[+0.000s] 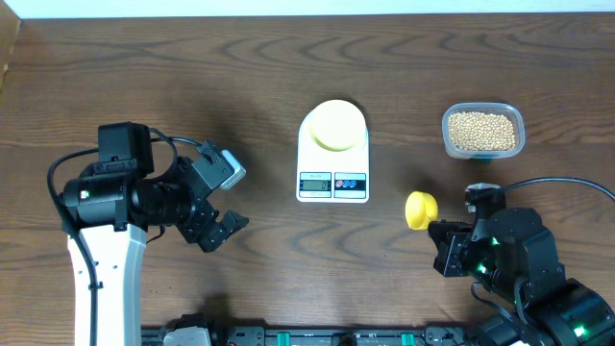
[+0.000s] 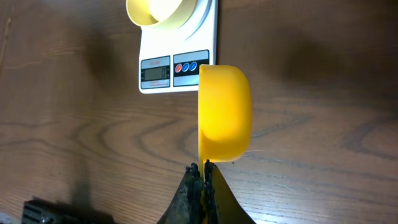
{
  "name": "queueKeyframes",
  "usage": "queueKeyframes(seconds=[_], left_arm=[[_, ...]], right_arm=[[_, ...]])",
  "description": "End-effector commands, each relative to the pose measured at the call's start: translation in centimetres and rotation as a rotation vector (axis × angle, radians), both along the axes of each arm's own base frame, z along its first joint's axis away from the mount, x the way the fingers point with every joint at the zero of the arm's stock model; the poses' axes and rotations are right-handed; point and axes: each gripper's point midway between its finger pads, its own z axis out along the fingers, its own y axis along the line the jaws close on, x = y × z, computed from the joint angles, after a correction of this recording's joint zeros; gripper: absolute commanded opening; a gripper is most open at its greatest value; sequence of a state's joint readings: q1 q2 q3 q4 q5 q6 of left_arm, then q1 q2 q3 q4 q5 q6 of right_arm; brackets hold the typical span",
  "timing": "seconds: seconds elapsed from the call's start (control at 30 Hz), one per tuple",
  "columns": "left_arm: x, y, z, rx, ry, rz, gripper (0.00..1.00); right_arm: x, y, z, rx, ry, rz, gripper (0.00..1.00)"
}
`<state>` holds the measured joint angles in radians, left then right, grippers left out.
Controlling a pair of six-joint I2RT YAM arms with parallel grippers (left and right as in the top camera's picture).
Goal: Scoop item into bowl and weigh 50g on scale
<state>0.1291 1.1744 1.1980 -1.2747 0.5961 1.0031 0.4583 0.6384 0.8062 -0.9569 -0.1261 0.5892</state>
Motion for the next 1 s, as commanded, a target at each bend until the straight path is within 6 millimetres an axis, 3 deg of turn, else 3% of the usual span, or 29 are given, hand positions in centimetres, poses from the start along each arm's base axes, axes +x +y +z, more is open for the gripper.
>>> queueKeyframes(seconds=[0.0, 0.63, 0.97], left_arm=[[-0.1, 0.1, -0.3, 0.007, -0.003, -0.016, 0.98], [-0.1, 0.1, -0.3, 0.007, -0.002, -0.016, 0.98], [-0.1, 0.1, -0.3, 0.007, -0.003, -0.016, 0.98]], right_arm=[[0.1, 0.1, 1.1, 0.049, 0.000, -0.038, 0.01], [0.0, 0.5, 1.3, 0.109, 0.027, -0.065, 0.01], [2.9, -1.5, 2.9, 0.052, -0.117, -0.194, 0.01]])
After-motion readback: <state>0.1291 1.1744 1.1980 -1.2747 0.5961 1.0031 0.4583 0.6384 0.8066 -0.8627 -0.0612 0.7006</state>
